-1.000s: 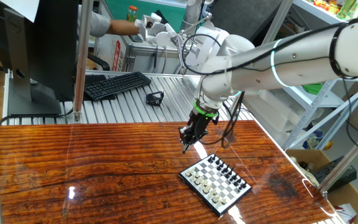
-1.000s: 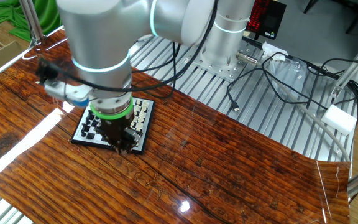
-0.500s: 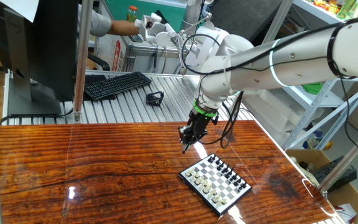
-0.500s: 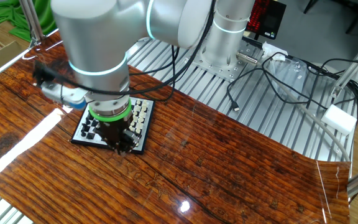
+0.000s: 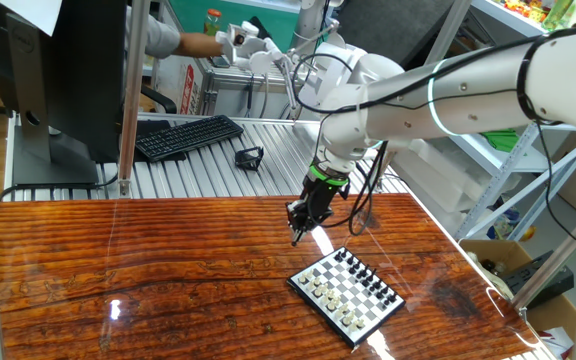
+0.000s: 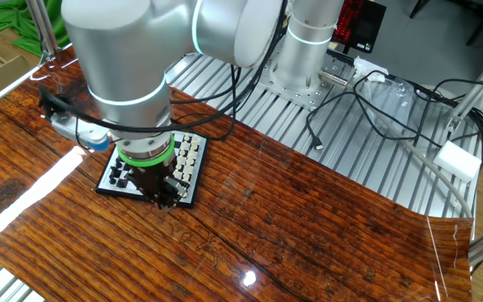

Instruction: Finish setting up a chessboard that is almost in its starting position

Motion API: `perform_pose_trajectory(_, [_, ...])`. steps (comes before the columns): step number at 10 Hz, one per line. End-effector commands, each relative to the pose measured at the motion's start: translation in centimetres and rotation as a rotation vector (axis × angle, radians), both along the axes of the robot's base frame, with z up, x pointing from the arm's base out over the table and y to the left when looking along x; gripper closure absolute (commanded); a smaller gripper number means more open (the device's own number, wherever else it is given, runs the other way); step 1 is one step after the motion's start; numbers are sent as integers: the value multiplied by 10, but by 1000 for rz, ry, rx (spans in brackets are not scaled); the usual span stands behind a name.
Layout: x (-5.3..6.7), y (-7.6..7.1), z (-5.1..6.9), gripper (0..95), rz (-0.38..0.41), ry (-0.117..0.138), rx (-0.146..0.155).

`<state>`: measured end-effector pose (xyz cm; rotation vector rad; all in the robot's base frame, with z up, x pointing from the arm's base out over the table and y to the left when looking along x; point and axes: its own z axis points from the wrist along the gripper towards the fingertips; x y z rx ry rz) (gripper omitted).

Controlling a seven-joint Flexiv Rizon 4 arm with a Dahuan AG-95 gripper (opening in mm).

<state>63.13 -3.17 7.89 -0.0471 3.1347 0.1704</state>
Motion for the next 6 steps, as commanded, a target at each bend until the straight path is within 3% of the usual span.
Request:
perform_pose_trajectory(1, [-1,0,0,950,-26,1,-3])
perform_pose_trajectory(3, [-1,0,0,950,-66,4,-16])
perform_pose_trajectory(6, [-1,0,0,950,-120,1,-95])
